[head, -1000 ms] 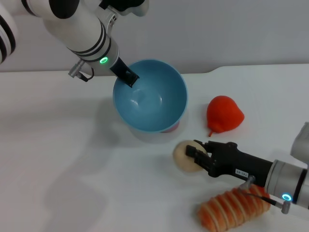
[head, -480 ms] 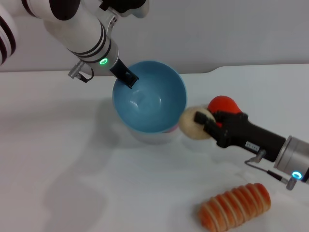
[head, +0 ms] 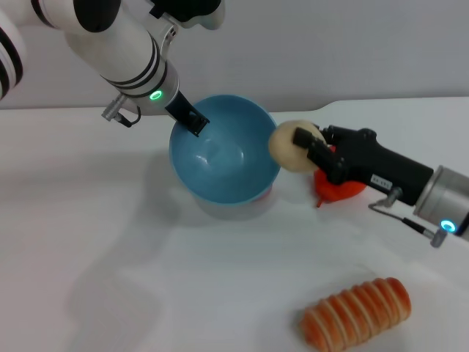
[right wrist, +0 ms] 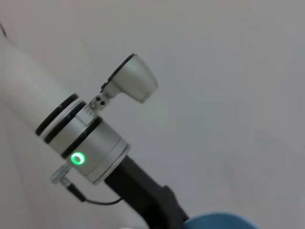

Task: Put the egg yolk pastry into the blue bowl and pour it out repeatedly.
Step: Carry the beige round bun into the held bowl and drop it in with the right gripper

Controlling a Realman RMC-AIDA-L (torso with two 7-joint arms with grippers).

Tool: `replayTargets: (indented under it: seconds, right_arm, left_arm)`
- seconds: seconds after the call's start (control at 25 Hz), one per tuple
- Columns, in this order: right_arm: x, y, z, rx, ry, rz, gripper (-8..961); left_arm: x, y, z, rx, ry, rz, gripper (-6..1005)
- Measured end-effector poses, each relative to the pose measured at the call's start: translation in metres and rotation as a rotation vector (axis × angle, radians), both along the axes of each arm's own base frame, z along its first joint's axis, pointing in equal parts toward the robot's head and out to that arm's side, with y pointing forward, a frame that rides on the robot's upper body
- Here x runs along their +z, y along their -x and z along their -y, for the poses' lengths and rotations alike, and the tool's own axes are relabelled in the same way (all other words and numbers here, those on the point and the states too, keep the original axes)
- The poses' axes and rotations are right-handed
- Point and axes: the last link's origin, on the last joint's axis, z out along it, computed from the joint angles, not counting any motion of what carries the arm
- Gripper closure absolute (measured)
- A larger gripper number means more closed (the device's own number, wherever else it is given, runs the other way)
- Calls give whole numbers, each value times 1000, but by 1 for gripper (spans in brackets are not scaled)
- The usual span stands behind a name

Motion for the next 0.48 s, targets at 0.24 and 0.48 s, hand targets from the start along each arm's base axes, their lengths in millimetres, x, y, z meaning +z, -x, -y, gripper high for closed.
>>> replayTargets:
  seconds: [0.24, 0.48]
  right_arm:
    - [-1, -1, -20, -61, -34, 65, 859]
    - [-4, 8, -30, -47, -30, 89, 863]
  left_arm:
    - [0, -3, -1, -11, -4, 5, 999]
    - [0, -2, 0, -8, -6, 9, 999]
